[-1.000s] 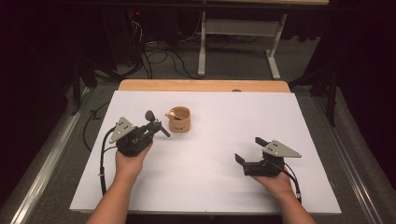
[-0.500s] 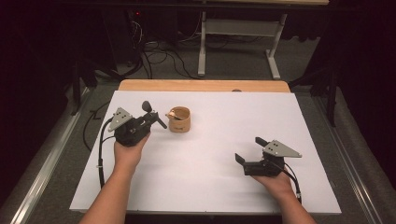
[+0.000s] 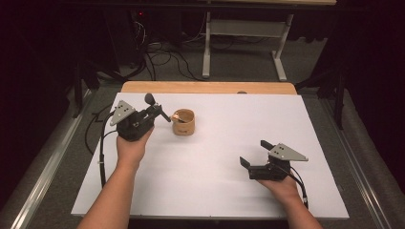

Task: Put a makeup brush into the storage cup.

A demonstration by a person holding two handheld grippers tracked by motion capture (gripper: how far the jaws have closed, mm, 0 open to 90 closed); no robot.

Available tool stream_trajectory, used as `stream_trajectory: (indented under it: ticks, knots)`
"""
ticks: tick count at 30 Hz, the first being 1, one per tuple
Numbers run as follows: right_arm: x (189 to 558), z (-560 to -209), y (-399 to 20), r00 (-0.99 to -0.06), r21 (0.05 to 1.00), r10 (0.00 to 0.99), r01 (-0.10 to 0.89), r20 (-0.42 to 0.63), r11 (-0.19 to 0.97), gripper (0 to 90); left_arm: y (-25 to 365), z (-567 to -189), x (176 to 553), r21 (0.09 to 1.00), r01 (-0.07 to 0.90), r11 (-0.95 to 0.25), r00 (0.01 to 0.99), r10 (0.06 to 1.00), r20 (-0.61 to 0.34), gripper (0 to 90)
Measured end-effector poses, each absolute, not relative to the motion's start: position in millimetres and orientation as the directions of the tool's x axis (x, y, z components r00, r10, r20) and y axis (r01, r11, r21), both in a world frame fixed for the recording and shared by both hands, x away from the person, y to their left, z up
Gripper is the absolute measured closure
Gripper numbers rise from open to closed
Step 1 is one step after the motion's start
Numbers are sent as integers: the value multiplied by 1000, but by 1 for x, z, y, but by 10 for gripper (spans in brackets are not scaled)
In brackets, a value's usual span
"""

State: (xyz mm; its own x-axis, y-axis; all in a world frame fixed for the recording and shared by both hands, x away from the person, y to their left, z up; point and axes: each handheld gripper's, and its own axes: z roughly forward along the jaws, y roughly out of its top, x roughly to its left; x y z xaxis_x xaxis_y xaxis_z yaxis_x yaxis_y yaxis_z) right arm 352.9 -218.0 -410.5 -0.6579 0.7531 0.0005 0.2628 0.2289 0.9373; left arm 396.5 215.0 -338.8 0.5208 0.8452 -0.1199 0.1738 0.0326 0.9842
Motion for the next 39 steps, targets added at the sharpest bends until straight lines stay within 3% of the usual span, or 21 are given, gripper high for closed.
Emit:
stream_trajectory:
  ticks: [19,39]
  knots:
    - [352,-411,-217,-666,935,746,261,-5,240,18,196,-322,412,988,154,26,543,833,-107,779]
    - [351,-410,-217,-667,937,745,257,-5,236,19,177,-339,437,979,201,31,543,828,-138,779]
